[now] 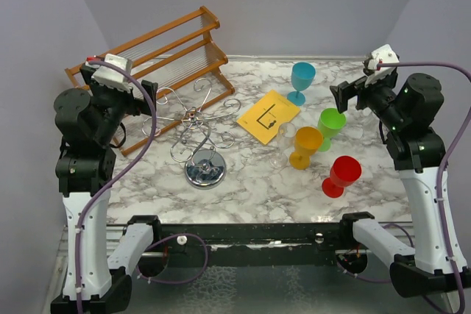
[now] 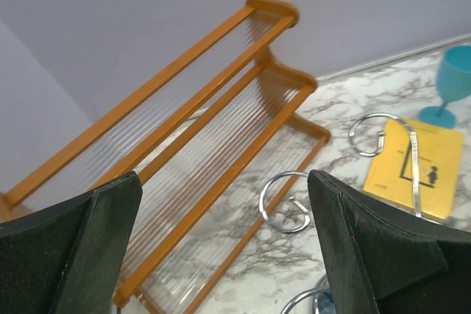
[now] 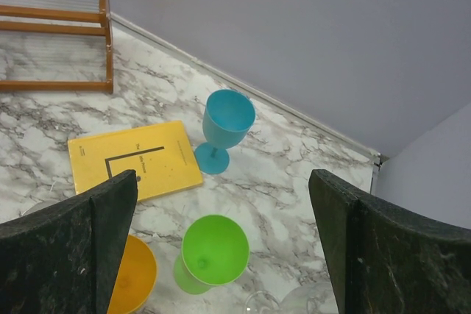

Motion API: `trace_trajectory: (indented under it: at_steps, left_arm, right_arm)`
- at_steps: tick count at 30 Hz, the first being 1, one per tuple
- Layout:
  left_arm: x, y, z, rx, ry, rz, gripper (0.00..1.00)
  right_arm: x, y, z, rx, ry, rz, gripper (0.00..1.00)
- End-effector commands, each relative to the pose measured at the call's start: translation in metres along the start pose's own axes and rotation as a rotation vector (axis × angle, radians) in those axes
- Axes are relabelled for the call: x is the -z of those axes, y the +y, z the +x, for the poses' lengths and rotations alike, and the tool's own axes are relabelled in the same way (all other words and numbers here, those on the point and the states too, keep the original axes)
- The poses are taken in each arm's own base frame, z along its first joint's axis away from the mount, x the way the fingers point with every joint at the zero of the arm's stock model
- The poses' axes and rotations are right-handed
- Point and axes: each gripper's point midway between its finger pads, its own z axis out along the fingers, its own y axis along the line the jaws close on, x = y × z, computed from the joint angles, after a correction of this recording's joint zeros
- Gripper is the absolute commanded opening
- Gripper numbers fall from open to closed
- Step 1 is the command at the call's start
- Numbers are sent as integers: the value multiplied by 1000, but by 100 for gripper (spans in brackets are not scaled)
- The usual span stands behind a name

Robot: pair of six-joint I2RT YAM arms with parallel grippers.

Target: Place the wine glass upside down on the wine glass rack

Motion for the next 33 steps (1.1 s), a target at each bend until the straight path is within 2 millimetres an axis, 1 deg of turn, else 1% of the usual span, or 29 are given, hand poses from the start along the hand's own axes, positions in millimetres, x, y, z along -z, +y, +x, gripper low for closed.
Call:
trace_trajectory:
  at_steps: [1,2,5,7,11,14,18,24,28,30,33]
  left_arm:
    - [11,-46,-29,-5,-35,282,99]
    - [12,-54,-31,1,-28,335,99]
    - [12,-74,-29,41,34,476,99]
    - [13,-83,-29,55,61,542,99]
    - [16,-92,-26,62,90,612,96]
    - [15,-96,-17,58,132,649,94]
    - [14,-99,-3,56,197,682,90]
    - [17,-108,4,54,226,723,82]
    - [13,-112,13,55,270,733,77]
    - [12,-118,17,54,290,745,76]
    - [11,-135,25,37,323,763,73]
  right_arm:
    - [-2,3,-12,32,-32,-32,100]
    - [-3,4,-11,32,-27,-37,100]
    - [-8,5,-8,24,-17,-50,100]
    - [-10,6,-8,20,-17,-59,100]
    - [-13,8,-7,12,-15,-70,99]
    - [-16,8,-4,6,-5,-71,100]
    - [-17,6,-5,6,0,-68,100]
    - [-17,7,-3,5,2,-68,100]
    - [-19,7,1,3,10,-69,100]
    - [-19,7,1,3,9,-68,100]
    - [-19,7,3,2,11,-69,100]
